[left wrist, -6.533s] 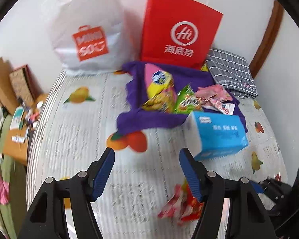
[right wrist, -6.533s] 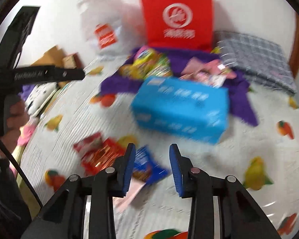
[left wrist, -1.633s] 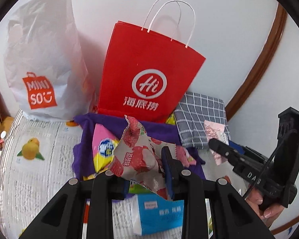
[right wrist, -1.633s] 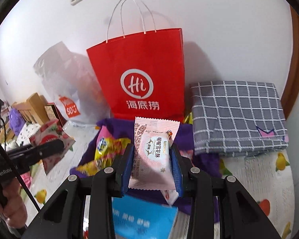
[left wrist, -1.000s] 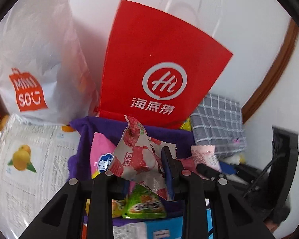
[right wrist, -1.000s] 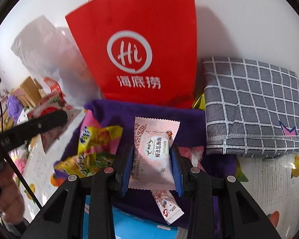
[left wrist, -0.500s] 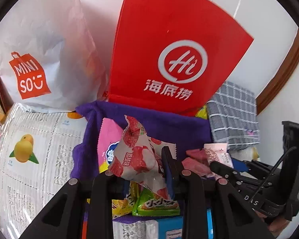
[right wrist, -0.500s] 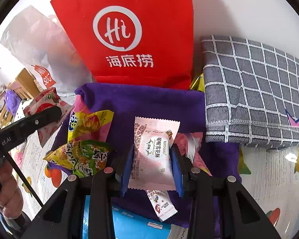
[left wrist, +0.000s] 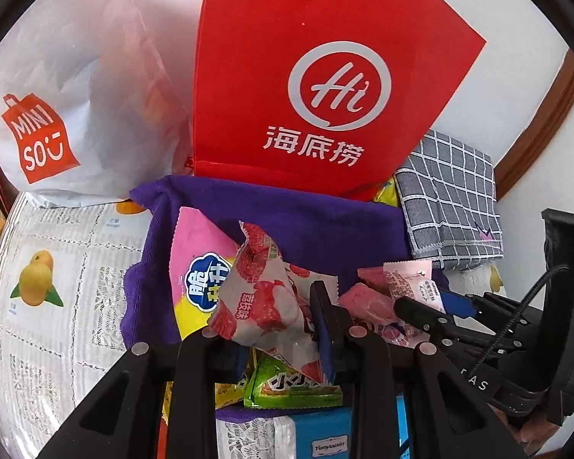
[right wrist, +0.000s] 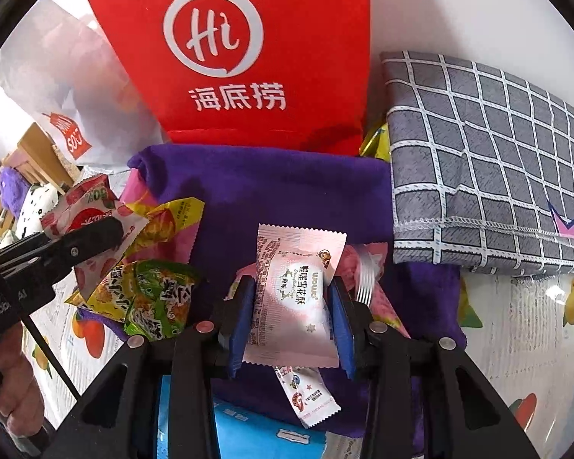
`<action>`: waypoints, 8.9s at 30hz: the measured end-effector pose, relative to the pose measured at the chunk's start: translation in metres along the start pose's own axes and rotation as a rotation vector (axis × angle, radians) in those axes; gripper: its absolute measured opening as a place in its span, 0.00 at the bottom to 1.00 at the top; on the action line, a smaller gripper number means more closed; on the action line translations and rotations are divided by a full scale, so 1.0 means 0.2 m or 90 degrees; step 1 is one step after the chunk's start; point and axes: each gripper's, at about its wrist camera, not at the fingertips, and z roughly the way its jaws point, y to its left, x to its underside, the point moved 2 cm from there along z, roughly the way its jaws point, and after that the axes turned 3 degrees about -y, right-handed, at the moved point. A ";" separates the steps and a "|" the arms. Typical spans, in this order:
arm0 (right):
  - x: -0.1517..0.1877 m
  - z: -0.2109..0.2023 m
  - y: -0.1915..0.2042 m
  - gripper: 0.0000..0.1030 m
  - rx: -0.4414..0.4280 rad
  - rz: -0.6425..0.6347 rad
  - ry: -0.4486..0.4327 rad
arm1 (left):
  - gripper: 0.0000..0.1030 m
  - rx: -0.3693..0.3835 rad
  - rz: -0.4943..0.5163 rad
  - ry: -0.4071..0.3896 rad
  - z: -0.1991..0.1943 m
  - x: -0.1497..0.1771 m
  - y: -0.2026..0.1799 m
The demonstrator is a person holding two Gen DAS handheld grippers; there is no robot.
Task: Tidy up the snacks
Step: 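Lower both held snacks over the purple towel, then open the right tool to drop the pink-white packet while left tool releases the candy bag, then withdraw both open tools from the towel back toward the remaining snacks, then grasp the blue cookie bag with right tool while left tool grasps the red gold-print packet, then lift both held snacks and carry them over the purple towel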
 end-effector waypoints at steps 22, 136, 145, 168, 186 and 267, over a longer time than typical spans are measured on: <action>-0.02 -0.20 0.03 0.52 0.031 -0.003 -0.057 | 0.26 0.018 -0.005 0.034 0.06 0.03 -0.01; 0.57 -0.79 0.10 0.22 0.039 0.086 -0.127 | 0.63 0.025 0.085 -0.105 -0.57 0.10 -0.17; 0.76 -0.87 0.10 0.22 0.018 0.122 -0.139 | 0.63 0.004 0.115 -0.106 -0.75 0.34 -0.15; 1.19 -0.45 0.45 0.29 -0.056 0.082 0.022 | 0.63 -0.062 0.053 -0.058 -0.77 0.84 0.27; 1.06 -0.37 0.50 0.56 -0.004 0.091 -0.037 | 0.63 -0.017 0.002 -0.036 -0.71 0.90 0.49; 0.29 -0.88 0.27 0.49 -0.012 -0.009 -0.279 | 0.42 0.042 0.075 -0.085 -0.62 0.22 -0.12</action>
